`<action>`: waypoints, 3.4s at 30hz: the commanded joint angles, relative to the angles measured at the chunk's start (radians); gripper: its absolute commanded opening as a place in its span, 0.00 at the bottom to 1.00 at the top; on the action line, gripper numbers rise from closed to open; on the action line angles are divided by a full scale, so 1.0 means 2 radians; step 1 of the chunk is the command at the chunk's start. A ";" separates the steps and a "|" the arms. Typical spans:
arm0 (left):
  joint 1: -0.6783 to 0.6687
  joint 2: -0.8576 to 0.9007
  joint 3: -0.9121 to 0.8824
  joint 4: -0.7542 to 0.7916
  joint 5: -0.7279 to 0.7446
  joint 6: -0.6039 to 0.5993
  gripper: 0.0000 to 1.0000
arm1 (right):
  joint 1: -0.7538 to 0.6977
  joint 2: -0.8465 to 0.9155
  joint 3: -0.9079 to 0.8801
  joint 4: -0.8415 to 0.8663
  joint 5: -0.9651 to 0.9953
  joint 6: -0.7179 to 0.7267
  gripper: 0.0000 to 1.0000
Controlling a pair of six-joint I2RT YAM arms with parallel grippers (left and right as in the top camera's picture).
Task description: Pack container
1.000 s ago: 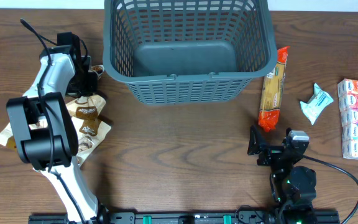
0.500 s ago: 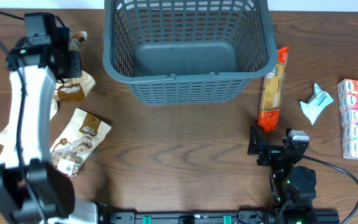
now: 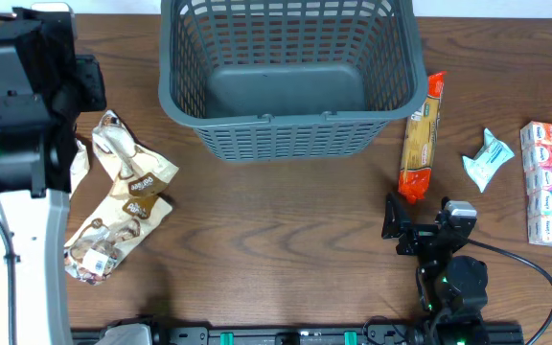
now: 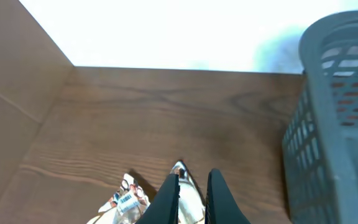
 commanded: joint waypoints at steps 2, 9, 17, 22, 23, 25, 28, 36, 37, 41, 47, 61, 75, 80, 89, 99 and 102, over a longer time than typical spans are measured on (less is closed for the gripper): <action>0.000 0.014 0.004 -0.017 -0.004 -0.006 0.06 | 0.003 0.001 -0.002 0.000 0.004 0.008 0.99; 0.000 0.018 0.004 -0.019 -0.004 -0.006 0.06 | 0.003 0.001 -0.002 0.000 0.004 0.008 0.99; 0.000 0.018 0.004 -0.033 -0.004 -0.006 0.06 | 0.003 0.001 -0.002 0.000 0.004 0.008 0.99; 0.000 0.024 0.004 -0.050 -0.004 -0.006 0.06 | 0.003 0.001 -0.002 0.000 0.006 0.007 0.99; 0.000 0.027 0.003 -0.053 -0.004 -0.006 0.06 | 0.003 0.001 -0.002 0.000 0.008 0.003 0.99; 0.000 0.031 0.004 -0.057 -0.004 -0.006 0.06 | 0.003 0.001 -0.002 0.000 0.008 -0.018 0.99; 0.000 0.038 0.003 -0.063 -0.004 -0.007 0.06 | 0.003 0.001 -0.002 0.000 0.016 -0.030 0.99; 0.000 0.062 0.003 -0.092 -0.005 -0.056 0.06 | 0.003 0.001 -0.002 0.002 0.040 -0.030 0.99; 0.000 0.065 0.003 -0.095 -0.005 -0.062 0.06 | 0.003 0.001 -0.002 0.002 0.042 -0.030 0.99; 0.000 0.082 0.003 -0.104 -0.006 -0.106 0.06 | 0.003 0.001 -0.002 0.002 0.044 -0.030 0.99; 0.000 0.107 0.003 -0.107 -0.013 -0.159 0.06 | 0.003 0.001 -0.002 0.002 0.044 -0.030 0.99; 0.046 0.200 0.003 -0.114 -0.053 -0.246 0.57 | 0.003 0.001 -0.002 0.002 0.043 -0.030 0.99; 0.054 0.310 0.003 -0.082 0.011 -0.257 0.80 | 0.003 0.001 -0.002 0.002 0.043 -0.030 0.99; 0.054 0.340 0.003 -0.069 0.034 -0.282 0.80 | 0.003 0.001 -0.002 0.002 0.043 -0.030 0.99; 0.054 0.388 0.003 -0.068 0.034 -0.325 0.82 | 0.003 0.001 -0.002 0.002 0.043 -0.030 0.99; 0.054 0.429 0.003 -0.068 0.063 -0.332 0.82 | 0.003 0.001 -0.002 0.002 0.043 -0.030 0.99; 0.054 0.432 0.003 -0.068 0.063 -0.332 0.80 | 0.003 0.001 -0.002 0.002 0.043 -0.030 0.99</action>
